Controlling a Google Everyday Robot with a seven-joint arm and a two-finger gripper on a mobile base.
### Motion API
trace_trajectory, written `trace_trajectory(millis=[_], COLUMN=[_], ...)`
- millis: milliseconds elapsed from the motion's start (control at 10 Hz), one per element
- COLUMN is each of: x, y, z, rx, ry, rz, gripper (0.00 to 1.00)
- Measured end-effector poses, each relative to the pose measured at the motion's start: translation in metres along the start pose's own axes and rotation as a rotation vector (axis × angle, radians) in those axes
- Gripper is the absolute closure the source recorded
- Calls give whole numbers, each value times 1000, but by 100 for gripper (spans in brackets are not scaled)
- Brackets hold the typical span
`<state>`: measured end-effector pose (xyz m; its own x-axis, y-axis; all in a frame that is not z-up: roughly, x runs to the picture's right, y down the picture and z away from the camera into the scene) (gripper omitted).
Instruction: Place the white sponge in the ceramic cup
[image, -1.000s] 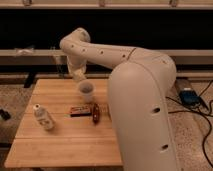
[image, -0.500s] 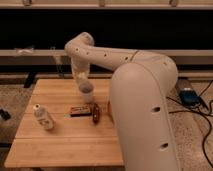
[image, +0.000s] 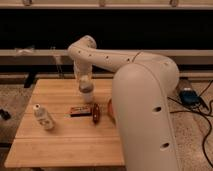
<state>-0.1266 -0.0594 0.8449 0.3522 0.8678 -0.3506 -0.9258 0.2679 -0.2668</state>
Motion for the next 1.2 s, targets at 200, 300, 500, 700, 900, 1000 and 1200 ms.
trace_trajectory(millis=[200, 300, 500, 700, 900, 1000, 1200], x=[4, 6, 8, 8, 9, 9, 9], y=[-7, -10, -11, -7, -4, -5, -4], z=[1, 2, 4, 7, 8, 8, 8], rx=[4, 7, 9, 9, 9, 9, 8], ry=[6, 9, 20, 28, 33, 32, 32], rz=[14, 18, 20, 10, 4, 4, 4], gripper=[20, 20, 20, 20, 20, 20, 20])
